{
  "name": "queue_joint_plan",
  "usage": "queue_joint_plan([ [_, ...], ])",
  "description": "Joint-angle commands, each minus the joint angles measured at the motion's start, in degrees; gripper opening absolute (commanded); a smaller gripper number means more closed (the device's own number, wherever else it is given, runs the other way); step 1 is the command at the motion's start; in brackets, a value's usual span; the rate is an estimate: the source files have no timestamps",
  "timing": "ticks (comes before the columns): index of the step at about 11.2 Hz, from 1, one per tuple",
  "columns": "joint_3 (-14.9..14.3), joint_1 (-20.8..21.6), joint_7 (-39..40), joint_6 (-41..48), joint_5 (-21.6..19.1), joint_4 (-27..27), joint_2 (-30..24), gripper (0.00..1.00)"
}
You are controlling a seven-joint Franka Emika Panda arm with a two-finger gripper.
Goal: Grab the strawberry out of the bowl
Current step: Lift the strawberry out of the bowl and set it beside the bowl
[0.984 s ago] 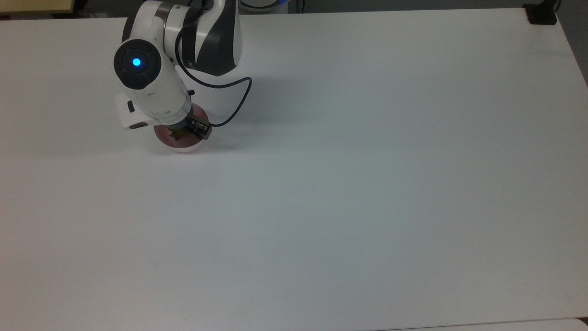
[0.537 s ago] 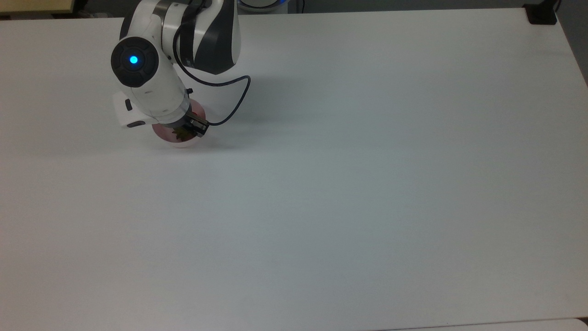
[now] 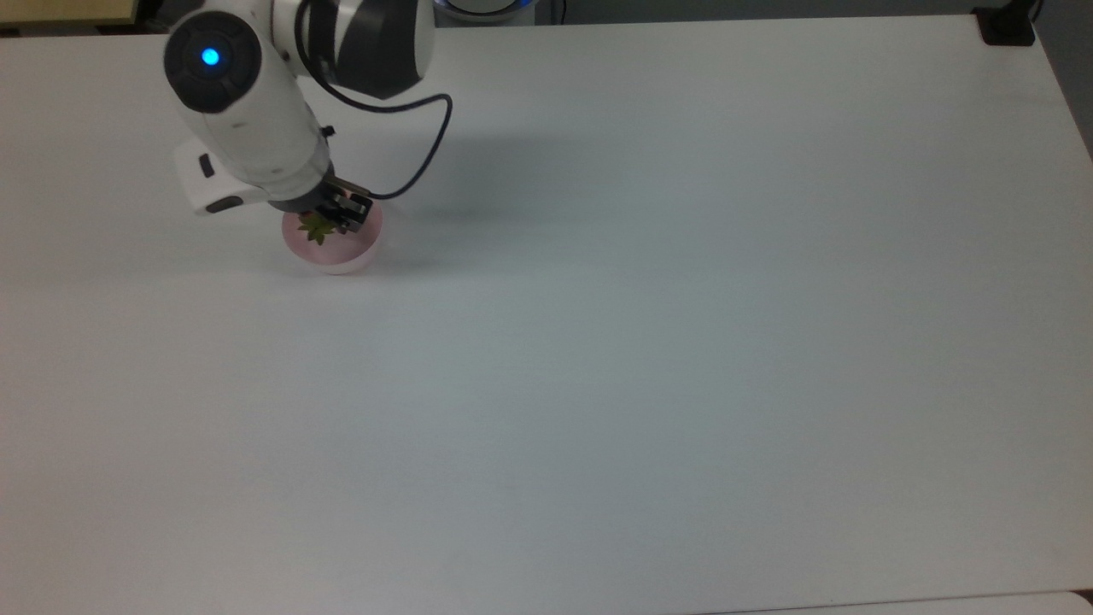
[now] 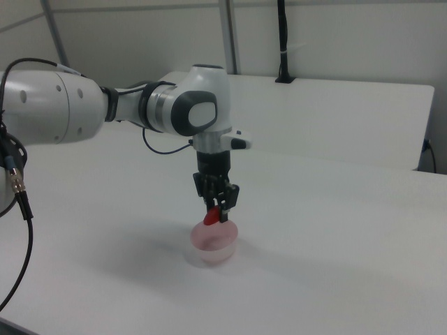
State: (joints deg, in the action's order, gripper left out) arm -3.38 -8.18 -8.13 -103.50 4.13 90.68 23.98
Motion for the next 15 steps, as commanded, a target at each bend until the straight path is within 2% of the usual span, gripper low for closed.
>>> queue_joint_plan([
  [1,-0.57,-3.93,16.51,-0.45,2.36,-4.27,0.71,0.39],
  [4,-0.57,-9.47,28.48,-7.13,5.70,-4.28,2.55,0.39],
  [8,-0.57,-13.17,29.84,-19.08,7.65,-3.32,8.26,0.43],
  [9,-0.57,-13.96,29.66,-19.19,7.74,-3.31,8.36,0.52],
  [10,-0.57,-14.06,29.57,-18.93,7.74,-3.31,8.27,0.64],
  [11,-0.57,-14.06,29.57,-18.58,7.74,-3.23,8.01,0.70],
  [12,-0.57,-13.88,29.14,-17.62,7.74,-3.31,7.14,0.95],
  [13,-0.23,-13.53,27.83,-15.00,7.65,-3.31,5.13,1.00],
  [14,0.13,-12.23,26.95,-12.10,7.56,-3.40,2.67,1.00],
  [15,0.13,-9.17,24.15,-8.94,7.47,-3.40,0.12,1.00],
])
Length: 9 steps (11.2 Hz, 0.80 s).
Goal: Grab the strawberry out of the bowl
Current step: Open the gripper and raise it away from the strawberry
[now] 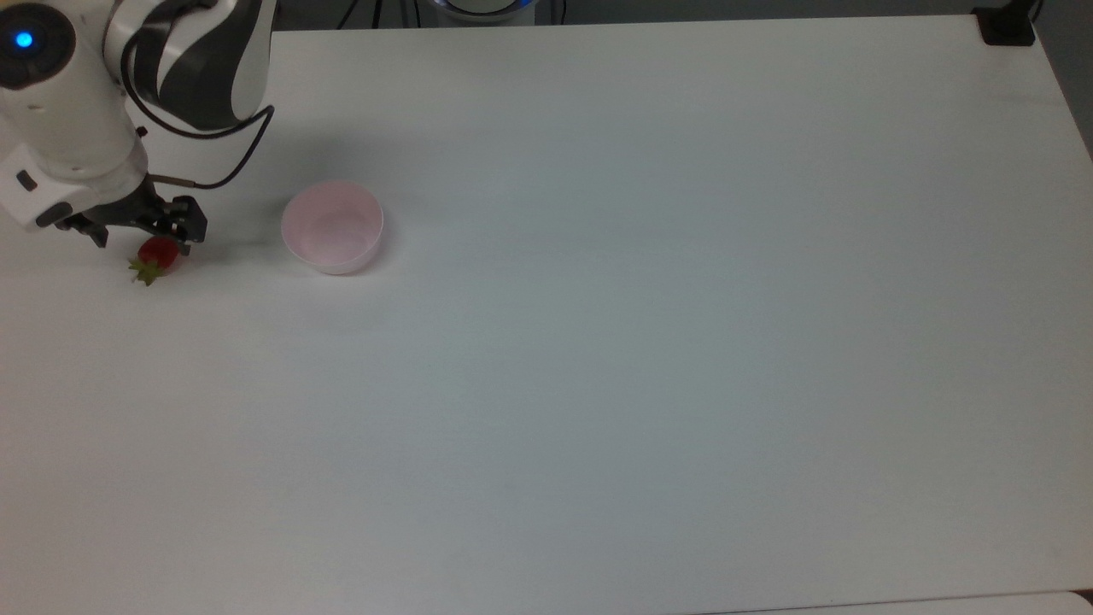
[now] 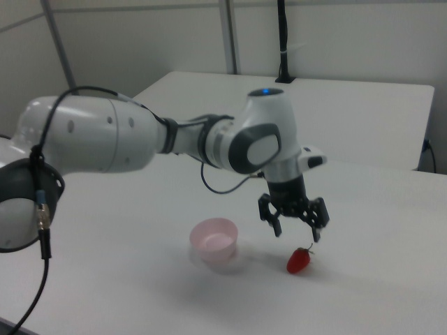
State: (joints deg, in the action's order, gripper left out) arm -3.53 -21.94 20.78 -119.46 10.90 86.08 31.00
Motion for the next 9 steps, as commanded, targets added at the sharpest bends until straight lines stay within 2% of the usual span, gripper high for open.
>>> queue_joint_plan([
  [1,0.28,7.24,-8.70,10.10,0.70,1.19,-9.87,1.00],
  [6,0.28,27.09,-28.48,27.33,0.00,1.63,-24.11,1.00],
  [7,0.28,29.74,-29.73,29.27,-0.79,2.42,-26.40,1.00],
  [9,0.19,30.38,-29.92,31.13,-3.95,2.42,-28.44,1.00],
])
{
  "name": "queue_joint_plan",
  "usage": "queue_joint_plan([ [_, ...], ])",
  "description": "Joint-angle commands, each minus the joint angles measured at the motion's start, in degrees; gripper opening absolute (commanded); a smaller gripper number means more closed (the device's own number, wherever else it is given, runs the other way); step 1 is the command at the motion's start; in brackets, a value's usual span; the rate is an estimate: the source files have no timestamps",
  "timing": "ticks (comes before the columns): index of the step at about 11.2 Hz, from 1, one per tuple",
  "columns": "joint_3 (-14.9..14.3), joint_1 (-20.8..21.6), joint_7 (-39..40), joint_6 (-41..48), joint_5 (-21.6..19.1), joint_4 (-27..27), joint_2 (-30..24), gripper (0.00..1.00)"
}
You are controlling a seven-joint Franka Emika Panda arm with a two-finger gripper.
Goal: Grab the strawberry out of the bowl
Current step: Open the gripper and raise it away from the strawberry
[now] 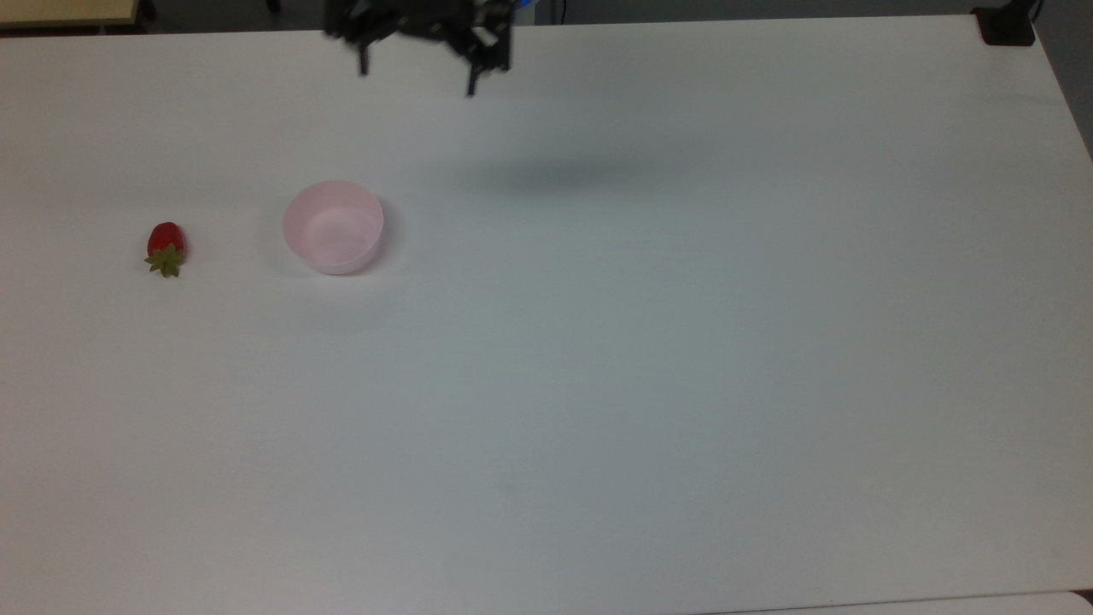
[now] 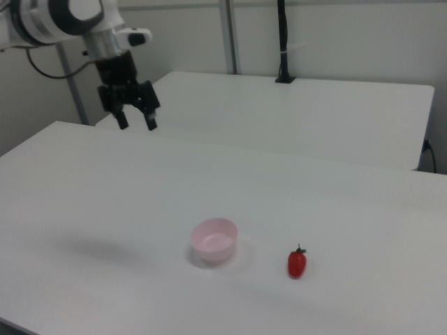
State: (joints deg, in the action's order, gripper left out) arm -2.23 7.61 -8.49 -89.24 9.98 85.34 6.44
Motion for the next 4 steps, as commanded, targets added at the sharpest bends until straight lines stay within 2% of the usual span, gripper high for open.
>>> queue_joint_plan([
  [1,-1.02,0.74,-0.65,1.00,-3.12,3.17,-4.06,1.00],
  [4,-1.64,-0.05,-0.48,0.83,-5.22,3.17,-4.15,1.00],
])
